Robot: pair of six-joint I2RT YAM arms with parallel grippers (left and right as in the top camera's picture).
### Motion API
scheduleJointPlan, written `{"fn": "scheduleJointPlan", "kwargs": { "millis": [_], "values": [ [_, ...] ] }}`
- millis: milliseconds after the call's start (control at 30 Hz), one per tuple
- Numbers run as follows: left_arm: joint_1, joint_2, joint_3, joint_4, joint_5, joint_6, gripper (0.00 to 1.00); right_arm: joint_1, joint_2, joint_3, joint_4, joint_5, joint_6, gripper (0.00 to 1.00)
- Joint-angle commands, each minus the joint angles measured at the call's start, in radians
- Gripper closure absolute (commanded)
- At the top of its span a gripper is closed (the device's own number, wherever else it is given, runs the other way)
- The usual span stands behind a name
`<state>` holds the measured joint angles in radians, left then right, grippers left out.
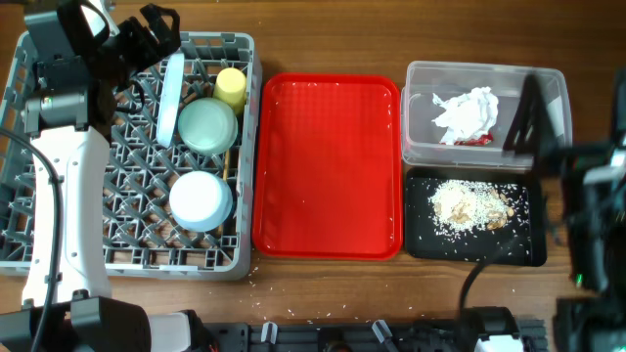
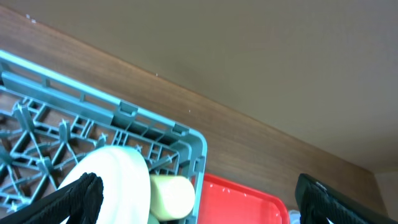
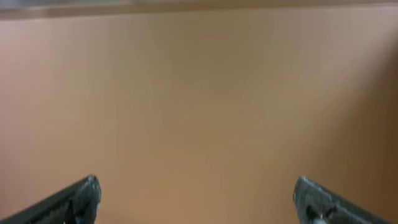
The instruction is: Sort waste into correct bins and load items into the dishwasher rack
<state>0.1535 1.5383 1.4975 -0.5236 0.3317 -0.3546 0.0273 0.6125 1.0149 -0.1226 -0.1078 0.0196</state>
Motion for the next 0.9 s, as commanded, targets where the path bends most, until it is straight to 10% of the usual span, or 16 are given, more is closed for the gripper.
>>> {"fn": "scheduleJointPlan", "kwargs": {
  "millis": [0, 300, 867],
  "values": [
    [0.002, -0.006, 0.01, 0.006, 0.012, -0.009, 0.0, -0.002, -0.19, -0.238, 0.058, -0.118, -0.117, 0.0],
    [0.002, -0.006, 0.01, 0.006, 0.012, -0.009, 0.0, -0.002, -0.61, -0.91, 0.503, -0.092, -0.002, 0.0],
    [0.002, -0.006, 0.01, 0.006, 0.012, -0.009, 0.0, -0.003, -0.609, -1.01, 0.128, 0.023, 0.117, 0.0]
  ]
}}
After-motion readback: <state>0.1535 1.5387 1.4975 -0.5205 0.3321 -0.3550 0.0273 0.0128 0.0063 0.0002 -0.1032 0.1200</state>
